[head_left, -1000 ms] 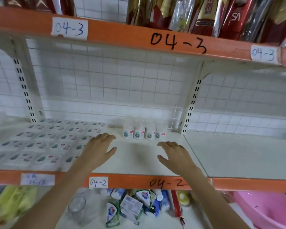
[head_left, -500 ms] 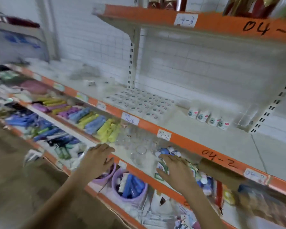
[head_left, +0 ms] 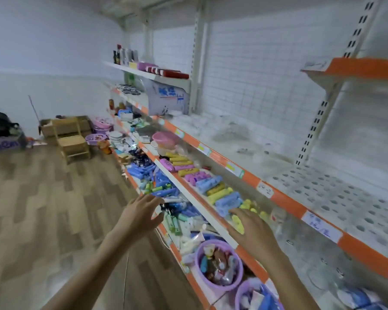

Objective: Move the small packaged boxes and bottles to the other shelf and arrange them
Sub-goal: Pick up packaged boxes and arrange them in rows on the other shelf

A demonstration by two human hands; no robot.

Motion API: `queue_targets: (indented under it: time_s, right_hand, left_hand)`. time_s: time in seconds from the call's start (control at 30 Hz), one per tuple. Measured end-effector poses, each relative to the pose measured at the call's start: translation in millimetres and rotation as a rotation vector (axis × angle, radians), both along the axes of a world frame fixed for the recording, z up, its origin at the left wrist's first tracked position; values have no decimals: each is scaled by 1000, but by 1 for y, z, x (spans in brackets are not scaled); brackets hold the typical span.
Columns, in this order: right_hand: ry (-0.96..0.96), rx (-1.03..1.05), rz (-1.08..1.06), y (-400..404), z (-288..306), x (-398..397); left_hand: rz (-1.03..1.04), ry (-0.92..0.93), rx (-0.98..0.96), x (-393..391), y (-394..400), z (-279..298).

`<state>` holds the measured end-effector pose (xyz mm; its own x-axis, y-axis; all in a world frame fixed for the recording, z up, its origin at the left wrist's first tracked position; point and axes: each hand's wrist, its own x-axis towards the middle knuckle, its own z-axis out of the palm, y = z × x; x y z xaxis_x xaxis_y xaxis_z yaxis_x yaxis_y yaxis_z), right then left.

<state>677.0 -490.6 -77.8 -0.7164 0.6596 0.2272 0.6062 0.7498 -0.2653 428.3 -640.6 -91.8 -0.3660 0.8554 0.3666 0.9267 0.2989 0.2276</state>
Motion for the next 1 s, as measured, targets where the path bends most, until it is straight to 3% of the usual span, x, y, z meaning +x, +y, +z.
queue_targets:
  time_s: [0.17, 0.37, 0.63, 1.0]
  right_hand:
    - [67, -39, 4, 18, 12, -92]
    - [97, -94, -39, 69, 15, -148]
    - [119, -44, -106, 188, 15, -196]
    - [234, 60, -66, 360, 61, -303]
  left_hand:
    - [17, 13, 47, -86, 12, 14]
    - [-12, -55, 67, -151, 60, 13]
    - [-109, -111, 9, -214, 185, 8]
    - [-176, -38, 20, -312, 364, 71]
